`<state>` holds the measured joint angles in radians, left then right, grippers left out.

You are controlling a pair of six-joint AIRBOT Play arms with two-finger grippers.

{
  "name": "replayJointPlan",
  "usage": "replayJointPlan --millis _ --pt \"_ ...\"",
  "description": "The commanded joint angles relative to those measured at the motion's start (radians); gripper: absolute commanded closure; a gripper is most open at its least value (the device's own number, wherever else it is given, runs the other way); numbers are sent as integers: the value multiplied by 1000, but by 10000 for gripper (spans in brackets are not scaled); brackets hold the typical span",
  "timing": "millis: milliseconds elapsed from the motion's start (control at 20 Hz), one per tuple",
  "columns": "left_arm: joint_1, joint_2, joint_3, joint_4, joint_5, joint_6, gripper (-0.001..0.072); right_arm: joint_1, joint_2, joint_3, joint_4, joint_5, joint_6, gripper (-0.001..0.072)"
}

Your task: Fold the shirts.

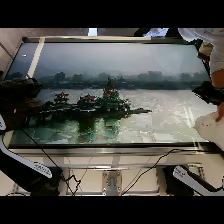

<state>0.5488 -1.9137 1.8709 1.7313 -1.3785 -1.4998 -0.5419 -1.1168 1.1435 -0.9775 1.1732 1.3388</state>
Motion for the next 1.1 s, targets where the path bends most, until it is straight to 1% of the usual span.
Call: replayJointPlan --millis 0,100,150,200,250,350,600,700,750,800,850,900,950,1050 --pt "50 -13 -119 53 7 1 126 164 0 0 -81 -138 0 467" --pt "63 -17 -158 39 55 3 143 214 0 0 -93 -180 0 467" --pt "62 -19 -163 18 72 11 231 229 0 0 -93 -188 0 467" --pt "61 -19 -162 -47 87 34 418 241 0 0 -97 -194 0 467" --pt "61 -19 -159 -129 90 67 695 250 0 0 -101 -196 0 467" --pt "60 -18 -158 -323 82 129 700 253 0 -1 -105 -192 0 467" --pt "24 23 -73 -917 -32 289 701 253 0 -1 -140 -194 -1 468" --pt "-33 81 -14 -1096 -88 320 700 253 0 -1 -178 -198 -1 469" --pt "-74 118 19 -1178 -130 323 701 253 0 -1 -198 -203 -1 469" --pt "-121 155 51 -1238 -164 323 701 253 0 -1 -215 -212 -1 470" --pt "-178 197 87 -1292 -194 323 701 253 0 -1 -227 -224 -1 492" --pt "-237 239 115 -1324 -190 323 700 253 0 -1 -237 -239 -1 549" --pt "-301 281 139 -1339 -158 323 700 253 0 -1 -243 -258 -1 554" --pt "-444 358 164 -1339 -3 334 700 253 -2 -1 -242 -292 -1 554"
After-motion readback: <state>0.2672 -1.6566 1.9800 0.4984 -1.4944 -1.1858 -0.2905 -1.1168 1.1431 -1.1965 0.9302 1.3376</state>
